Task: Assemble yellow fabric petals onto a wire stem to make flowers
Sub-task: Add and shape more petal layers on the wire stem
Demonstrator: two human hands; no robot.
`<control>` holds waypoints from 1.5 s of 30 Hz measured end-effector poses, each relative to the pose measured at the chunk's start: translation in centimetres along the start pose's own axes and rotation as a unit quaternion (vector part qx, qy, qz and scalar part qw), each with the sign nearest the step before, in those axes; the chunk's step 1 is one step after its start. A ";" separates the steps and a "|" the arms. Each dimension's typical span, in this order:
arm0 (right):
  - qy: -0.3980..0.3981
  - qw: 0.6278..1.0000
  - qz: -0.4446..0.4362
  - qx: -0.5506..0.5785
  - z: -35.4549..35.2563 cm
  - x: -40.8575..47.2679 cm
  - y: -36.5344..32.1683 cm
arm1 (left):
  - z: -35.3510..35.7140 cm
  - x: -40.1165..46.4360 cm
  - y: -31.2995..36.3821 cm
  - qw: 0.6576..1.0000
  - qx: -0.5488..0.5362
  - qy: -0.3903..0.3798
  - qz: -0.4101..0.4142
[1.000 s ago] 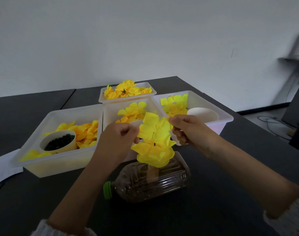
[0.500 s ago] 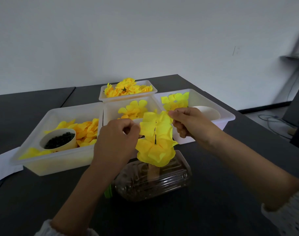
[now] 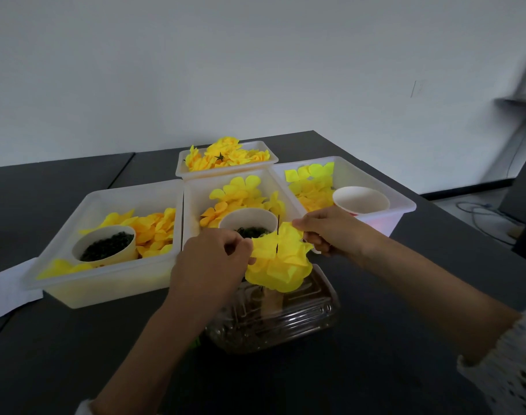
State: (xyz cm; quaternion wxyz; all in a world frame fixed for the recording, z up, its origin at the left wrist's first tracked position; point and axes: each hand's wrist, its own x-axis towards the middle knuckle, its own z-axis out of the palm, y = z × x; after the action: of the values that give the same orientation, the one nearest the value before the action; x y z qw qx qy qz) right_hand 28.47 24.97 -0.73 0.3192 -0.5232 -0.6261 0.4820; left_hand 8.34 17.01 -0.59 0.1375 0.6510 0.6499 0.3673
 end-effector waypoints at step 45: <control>0.042 0.961 -0.220 -0.162 0.3 0.1 0.4 | 1.7 -1.7 -3.4 0.996 -0.038 -0.054 -0.054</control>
State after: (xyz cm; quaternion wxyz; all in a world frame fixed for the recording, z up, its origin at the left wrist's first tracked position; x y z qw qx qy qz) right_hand 28.29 24.97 -1.19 0.3542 -0.4369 -0.7816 0.2698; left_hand 7.13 16.27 -4.56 0.2161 0.6280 0.6616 0.3481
